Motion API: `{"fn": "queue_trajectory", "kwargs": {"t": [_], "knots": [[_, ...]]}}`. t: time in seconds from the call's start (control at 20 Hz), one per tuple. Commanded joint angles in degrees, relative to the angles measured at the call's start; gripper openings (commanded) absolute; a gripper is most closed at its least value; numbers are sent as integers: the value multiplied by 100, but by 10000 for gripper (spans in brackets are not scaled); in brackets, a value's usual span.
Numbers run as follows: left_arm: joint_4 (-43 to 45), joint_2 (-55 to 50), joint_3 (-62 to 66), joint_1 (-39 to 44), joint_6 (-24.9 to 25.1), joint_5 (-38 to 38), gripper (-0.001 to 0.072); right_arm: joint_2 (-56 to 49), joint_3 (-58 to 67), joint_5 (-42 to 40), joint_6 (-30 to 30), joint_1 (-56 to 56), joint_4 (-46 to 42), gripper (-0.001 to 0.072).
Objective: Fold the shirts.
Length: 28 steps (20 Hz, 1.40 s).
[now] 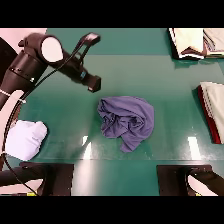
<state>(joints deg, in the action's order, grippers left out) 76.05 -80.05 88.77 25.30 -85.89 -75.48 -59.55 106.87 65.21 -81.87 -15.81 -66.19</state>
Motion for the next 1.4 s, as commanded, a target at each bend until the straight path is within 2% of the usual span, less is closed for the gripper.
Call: {"fn": "queue_trajectory", "kwargs": {"t": [0.0,0.15,0.3,0.55,0.7,0.75,0.8,0.85,1.1,1.35], "knots": [[-1016,72,-1499,-546,-24,452,647,2,4,28,0,0,4,19],[-1860,70,-2682,-529,107,1298,647,-11,-15,24,0,0,7,19],[-2387,28,-3335,-529,127,2210,647,-4,-186,13,-72,-7,20,19],[-3298,-227,-3501,-483,610,2680,646,-4,-503,-31,-170,-4,24,19],[-3303,-267,-3497,-267,686,2959,643,-11,-625,15,-170,-4,22,19],[-3322,-267,-3495,-269,684,2966,414,-9,-625,52,-170,-4,13,19],[-3292,-260,-3495,-299,686,2970,156,-2,-625,107,-170,9,9,19],[-3257,-262,-3477,-334,688,2988,26,2,-625,212,-173,63,9,19],[-2253,-166,-2863,-887,634,2568,24,85,-907,1637,-522,791,9,19],[-1528,-107,-2330,-1377,640,2258,24,678,-3482,1397,-662,1517,24,21]]}}
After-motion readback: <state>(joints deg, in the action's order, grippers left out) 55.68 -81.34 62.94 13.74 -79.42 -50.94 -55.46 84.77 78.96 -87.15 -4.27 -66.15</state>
